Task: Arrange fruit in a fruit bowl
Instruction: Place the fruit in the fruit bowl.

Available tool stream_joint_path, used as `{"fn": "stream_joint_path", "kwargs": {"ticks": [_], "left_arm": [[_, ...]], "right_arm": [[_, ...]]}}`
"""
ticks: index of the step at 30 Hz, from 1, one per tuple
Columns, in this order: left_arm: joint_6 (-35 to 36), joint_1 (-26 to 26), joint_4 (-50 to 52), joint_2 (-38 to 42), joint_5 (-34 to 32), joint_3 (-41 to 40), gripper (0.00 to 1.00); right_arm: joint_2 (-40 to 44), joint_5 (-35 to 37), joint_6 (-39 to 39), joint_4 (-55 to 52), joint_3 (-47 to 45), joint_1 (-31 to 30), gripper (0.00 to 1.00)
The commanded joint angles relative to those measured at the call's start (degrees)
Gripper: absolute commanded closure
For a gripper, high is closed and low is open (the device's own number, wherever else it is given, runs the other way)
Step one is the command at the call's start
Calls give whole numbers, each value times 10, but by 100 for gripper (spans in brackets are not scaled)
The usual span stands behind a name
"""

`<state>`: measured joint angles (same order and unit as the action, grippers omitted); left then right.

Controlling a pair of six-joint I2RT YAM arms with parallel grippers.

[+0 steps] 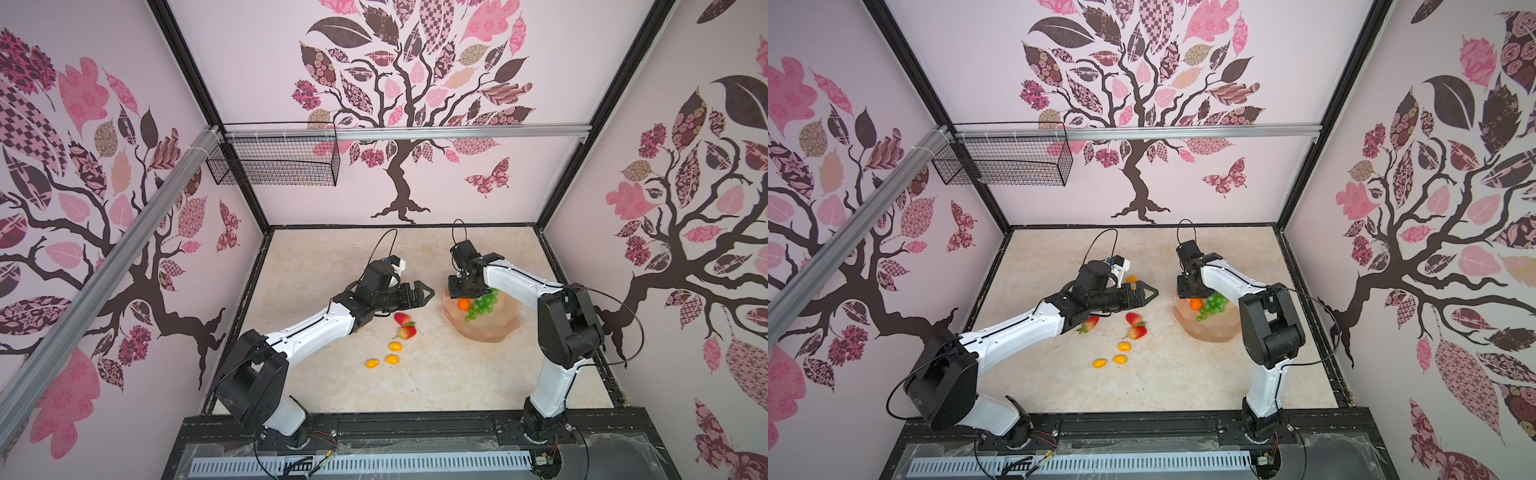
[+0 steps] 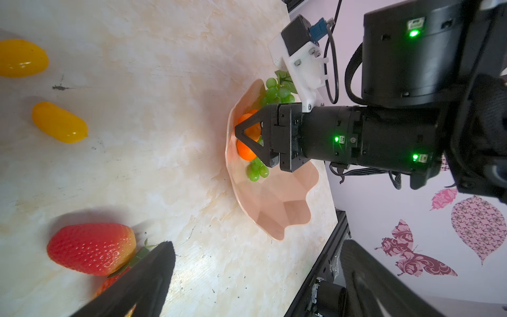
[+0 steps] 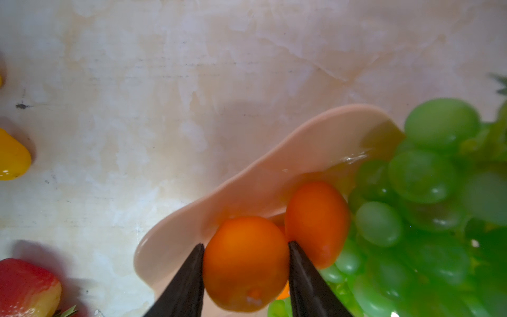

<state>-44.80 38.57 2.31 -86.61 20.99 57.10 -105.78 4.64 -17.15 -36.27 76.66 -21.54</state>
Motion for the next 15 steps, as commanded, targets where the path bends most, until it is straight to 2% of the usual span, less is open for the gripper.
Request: {"fn": "stream_joint_path", "kwargs": {"ticks": [1, 7, 15], "left_arm": [[10, 2, -2, 16, -6, 13, 2], [12, 1, 5, 15, -3, 17, 2], [18, 1, 27, 38, -13, 16, 2]], "right_arm": [[-17, 1, -6, -7, 21, 4, 48], [-10, -1, -7, -10, 20, 4, 43], [19, -9, -12, -21, 25, 4, 43]]}}
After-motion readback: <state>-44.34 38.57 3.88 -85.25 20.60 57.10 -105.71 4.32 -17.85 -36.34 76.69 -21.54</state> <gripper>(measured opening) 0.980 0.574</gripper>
